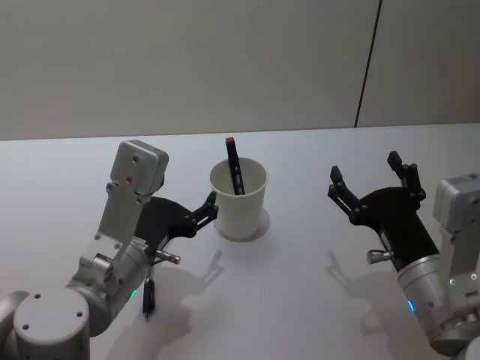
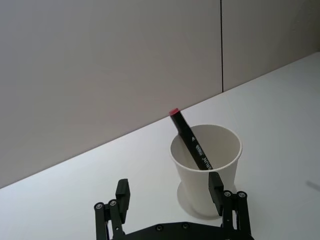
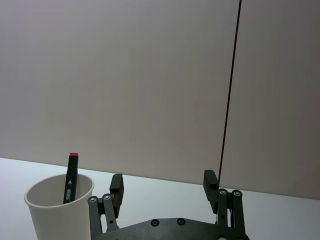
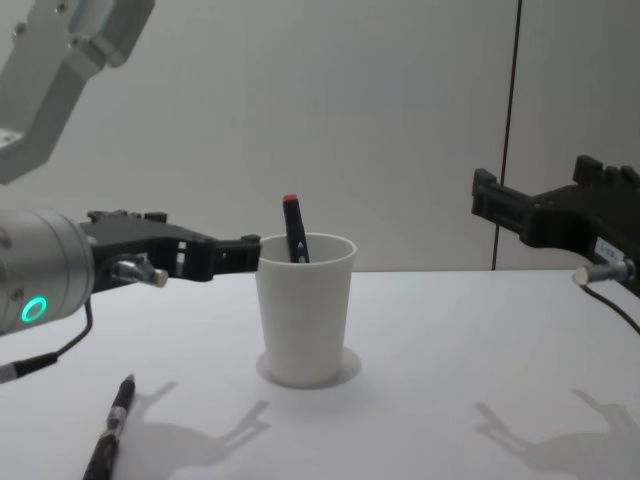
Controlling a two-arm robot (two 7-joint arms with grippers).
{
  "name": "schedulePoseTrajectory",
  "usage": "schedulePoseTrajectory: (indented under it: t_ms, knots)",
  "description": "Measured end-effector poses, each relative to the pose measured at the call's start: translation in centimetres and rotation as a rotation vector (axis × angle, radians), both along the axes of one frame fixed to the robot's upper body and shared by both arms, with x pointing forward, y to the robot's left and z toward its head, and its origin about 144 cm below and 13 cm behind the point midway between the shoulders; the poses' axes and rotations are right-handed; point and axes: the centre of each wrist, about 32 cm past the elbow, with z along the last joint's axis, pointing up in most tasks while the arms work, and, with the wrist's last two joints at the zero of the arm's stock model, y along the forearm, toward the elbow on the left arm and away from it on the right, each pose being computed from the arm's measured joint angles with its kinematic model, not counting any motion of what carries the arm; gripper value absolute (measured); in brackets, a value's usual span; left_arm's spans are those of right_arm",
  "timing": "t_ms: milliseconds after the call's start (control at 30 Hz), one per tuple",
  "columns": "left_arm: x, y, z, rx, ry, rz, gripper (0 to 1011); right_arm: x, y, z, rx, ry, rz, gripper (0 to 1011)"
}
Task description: Place the pen into the pen holder.
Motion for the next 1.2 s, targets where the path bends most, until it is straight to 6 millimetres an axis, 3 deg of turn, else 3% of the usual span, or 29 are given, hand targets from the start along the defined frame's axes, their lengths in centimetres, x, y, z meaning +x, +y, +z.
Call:
schedulePoseTrajectory:
  t_ms: [633,1200]
  knots:
    - [-0.8,-0.2,2.4,0.011,0.19,0.116,1004,-0.1,0.0,0.0,0.0,0.002,-0.001,1002]
    - [-1.5,-0.1,2.3,-0.015,0.328,0.138,1004,-0.1,0.0,0.0,0.0,0.002,-0.001,1001]
